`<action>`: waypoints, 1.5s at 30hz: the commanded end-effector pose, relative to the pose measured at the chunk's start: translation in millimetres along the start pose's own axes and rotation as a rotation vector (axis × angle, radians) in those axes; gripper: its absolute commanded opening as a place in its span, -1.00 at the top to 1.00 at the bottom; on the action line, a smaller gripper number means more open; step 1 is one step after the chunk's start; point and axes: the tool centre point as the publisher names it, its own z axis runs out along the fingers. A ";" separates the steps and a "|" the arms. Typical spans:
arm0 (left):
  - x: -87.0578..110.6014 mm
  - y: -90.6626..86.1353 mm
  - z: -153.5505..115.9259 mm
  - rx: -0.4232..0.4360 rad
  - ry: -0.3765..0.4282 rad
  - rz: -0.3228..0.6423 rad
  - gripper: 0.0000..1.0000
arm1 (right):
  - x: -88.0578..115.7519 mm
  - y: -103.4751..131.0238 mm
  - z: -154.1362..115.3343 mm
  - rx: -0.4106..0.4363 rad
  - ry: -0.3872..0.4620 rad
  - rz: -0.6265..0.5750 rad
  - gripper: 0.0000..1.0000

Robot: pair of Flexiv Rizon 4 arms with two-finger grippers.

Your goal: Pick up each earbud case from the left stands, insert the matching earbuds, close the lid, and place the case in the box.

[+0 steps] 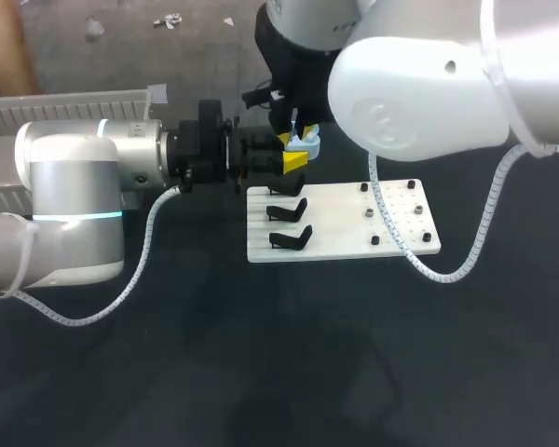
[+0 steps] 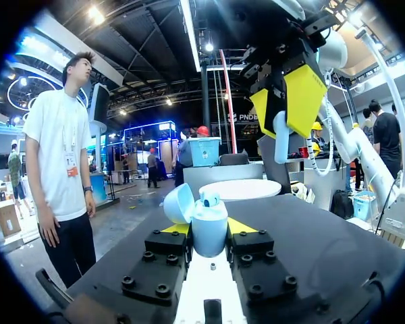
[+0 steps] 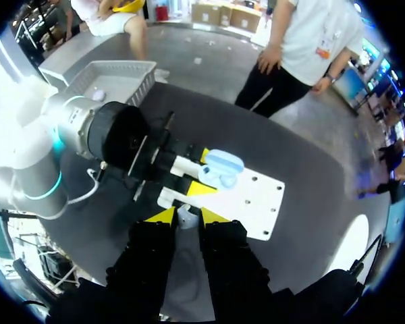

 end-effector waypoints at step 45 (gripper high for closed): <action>0.6 -1.8 -0.1 -0.007 -0.003 0.004 1.00 | -22.9 -18.5 38.3 0.019 -0.055 0.039 1.00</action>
